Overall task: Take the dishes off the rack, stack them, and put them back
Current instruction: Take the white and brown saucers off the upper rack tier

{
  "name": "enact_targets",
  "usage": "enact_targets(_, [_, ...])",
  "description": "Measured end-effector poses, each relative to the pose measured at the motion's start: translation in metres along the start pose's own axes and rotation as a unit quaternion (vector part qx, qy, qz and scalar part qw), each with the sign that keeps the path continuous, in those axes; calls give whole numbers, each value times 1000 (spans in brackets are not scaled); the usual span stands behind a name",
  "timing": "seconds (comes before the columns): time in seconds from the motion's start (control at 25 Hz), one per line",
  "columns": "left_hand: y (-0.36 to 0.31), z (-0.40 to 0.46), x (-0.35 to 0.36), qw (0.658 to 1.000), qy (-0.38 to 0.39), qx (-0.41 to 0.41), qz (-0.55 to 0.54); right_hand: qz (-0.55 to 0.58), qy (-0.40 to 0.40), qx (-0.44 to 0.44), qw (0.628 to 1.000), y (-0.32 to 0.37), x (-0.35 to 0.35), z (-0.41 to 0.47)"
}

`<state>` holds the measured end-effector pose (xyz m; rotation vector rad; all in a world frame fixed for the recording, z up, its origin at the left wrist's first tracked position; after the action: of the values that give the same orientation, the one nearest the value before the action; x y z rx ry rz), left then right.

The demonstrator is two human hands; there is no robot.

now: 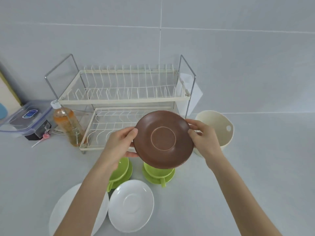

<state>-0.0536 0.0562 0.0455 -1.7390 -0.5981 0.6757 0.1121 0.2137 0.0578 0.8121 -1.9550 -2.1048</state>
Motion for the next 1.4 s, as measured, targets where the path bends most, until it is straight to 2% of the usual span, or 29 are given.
enact_targets(0.32, [123, -47, 36, 989, 37, -141, 21, -78, 43, 131, 987, -115, -9, -62])
enact_targets(0.64, [185, -79, 54, 976, 14, -215, 25, -101, 65, 215, 969, -172, -13, -87])
enact_targets(1.0, [210, -86, 56, 967, -23, -242, 80, -122, 97, 223, 962, -189, -15, -86])
enact_targets(1.4, [200, -85, 56, 968, -13, -223, 110, -176, 118, 181, 960, -182, -17, -85])
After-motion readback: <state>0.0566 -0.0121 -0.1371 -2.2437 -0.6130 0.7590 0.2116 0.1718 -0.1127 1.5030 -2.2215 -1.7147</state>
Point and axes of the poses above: each hand's wrist, its own z-axis towards the middle knuckle, its own x-axis out of the palm, y = z × x, the point moved 8 cm from there along z, towards the middle knuckle, and after that the axes turned 3 degrees about z, right-handed, at the moved point
